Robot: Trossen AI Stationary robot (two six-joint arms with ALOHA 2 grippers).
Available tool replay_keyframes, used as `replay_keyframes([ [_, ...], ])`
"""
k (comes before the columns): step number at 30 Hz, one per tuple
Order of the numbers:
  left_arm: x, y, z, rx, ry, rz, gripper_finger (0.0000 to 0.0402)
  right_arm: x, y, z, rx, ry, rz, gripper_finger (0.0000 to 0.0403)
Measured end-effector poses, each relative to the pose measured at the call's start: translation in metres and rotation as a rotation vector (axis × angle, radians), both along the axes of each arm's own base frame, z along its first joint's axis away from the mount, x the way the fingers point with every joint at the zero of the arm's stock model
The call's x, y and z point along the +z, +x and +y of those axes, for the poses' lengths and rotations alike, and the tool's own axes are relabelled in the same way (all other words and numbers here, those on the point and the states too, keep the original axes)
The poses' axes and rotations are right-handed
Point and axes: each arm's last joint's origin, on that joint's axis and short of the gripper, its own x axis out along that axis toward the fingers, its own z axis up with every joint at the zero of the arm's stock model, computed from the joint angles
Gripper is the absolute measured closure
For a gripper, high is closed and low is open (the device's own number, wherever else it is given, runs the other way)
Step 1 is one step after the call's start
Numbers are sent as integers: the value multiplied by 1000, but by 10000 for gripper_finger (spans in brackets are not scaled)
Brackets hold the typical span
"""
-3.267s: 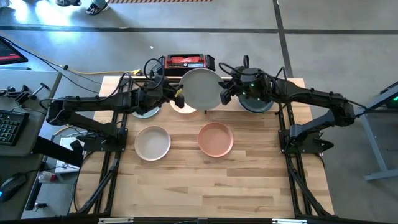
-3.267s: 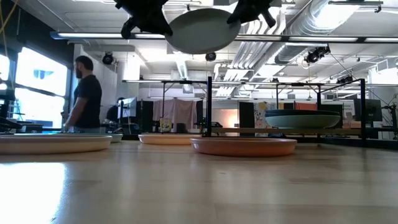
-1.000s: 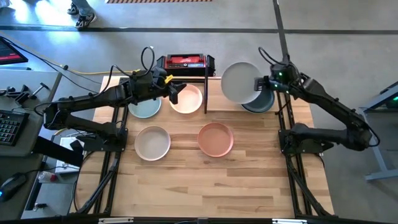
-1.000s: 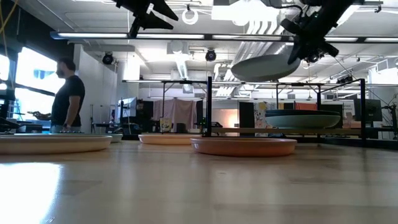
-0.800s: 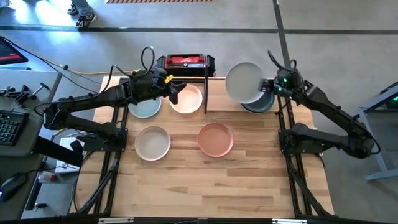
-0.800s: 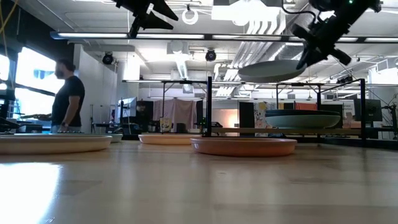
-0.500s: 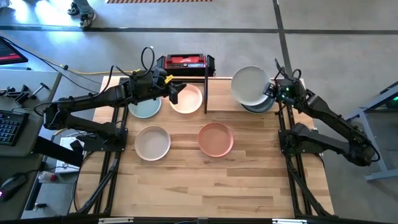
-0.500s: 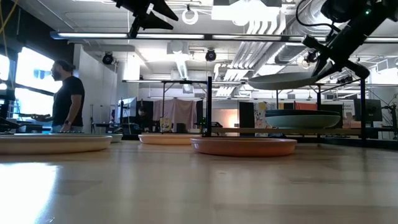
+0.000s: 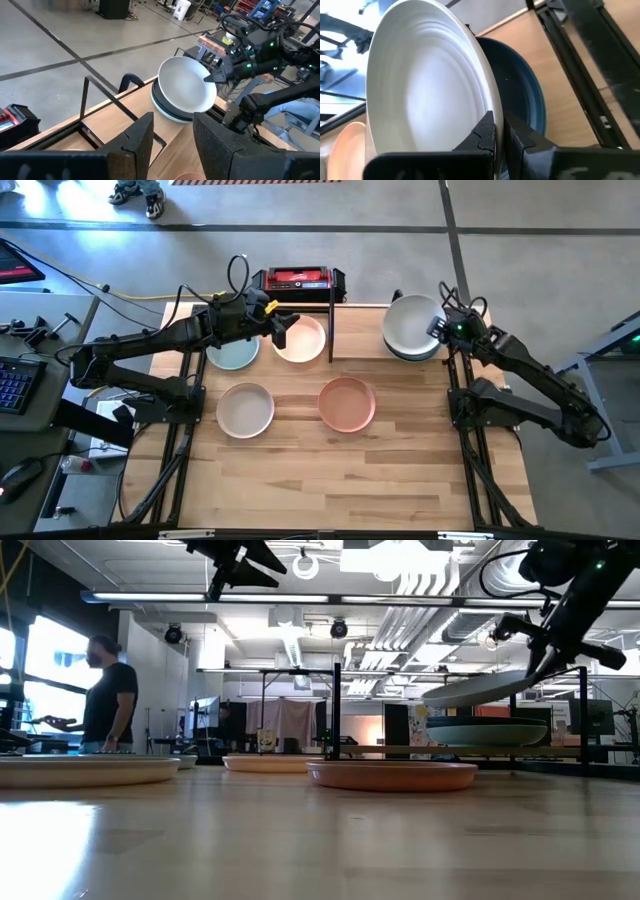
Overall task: Place and stack plates onto a shelf
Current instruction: Stack the gray plate on top of the black plate
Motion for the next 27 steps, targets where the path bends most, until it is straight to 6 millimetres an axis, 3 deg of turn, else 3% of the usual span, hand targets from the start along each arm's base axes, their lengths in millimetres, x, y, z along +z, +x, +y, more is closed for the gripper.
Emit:
replay_keyframes([
  [27, 0, 0, 0, 3, 1, -1, 275, -14, 10, -7, -66, 79, 106, 402],
])
